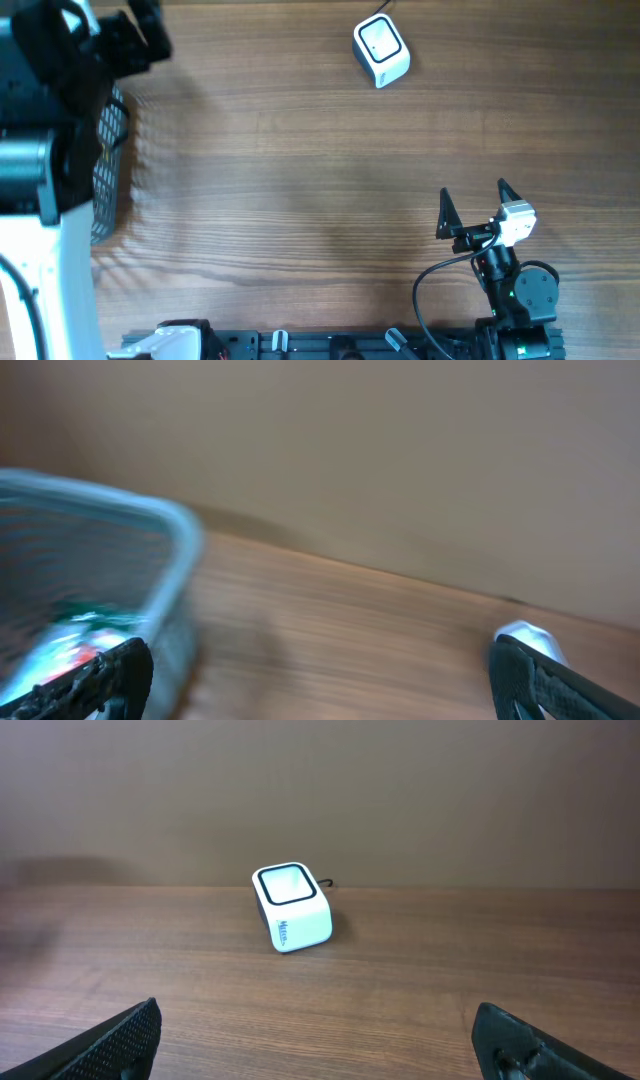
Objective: Scan the item barcode
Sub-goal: 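Reach the left gripper into the basket and grasp the yellow oil bottle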
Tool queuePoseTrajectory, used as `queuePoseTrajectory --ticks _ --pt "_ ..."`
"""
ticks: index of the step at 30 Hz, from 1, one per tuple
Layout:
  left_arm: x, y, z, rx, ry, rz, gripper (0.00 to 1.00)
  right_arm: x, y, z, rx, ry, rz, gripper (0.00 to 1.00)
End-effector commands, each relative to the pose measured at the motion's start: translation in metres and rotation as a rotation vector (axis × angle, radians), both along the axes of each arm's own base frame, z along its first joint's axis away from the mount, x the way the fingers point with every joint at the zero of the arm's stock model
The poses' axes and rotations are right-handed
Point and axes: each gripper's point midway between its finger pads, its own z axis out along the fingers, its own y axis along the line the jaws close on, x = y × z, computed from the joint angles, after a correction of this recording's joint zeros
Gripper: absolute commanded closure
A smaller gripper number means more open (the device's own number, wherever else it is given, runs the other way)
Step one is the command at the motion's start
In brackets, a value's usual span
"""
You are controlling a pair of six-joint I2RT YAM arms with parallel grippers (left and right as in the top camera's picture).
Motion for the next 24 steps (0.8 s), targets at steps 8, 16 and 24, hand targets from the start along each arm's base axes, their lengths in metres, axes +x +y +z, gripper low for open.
queuePoseTrajectory --ticks 8,16,24 --pt "0.004 0.175 -0.053 0.004 0.145 0.436 0.03 0.000 -0.003 0.001 -0.010 -0.007 -0.013 0.00" --pt "0.000 0.225 -0.152 -0.211 0.396 0.438 0.09 0.000 -0.003 0.001 -0.010 -0.007 -0.013 0.00" --pt "0.004 0.227 -0.233 -0.271 0.638 0.387 0.21 0.000 -0.003 0.001 -0.010 -0.006 -0.013 0.00"
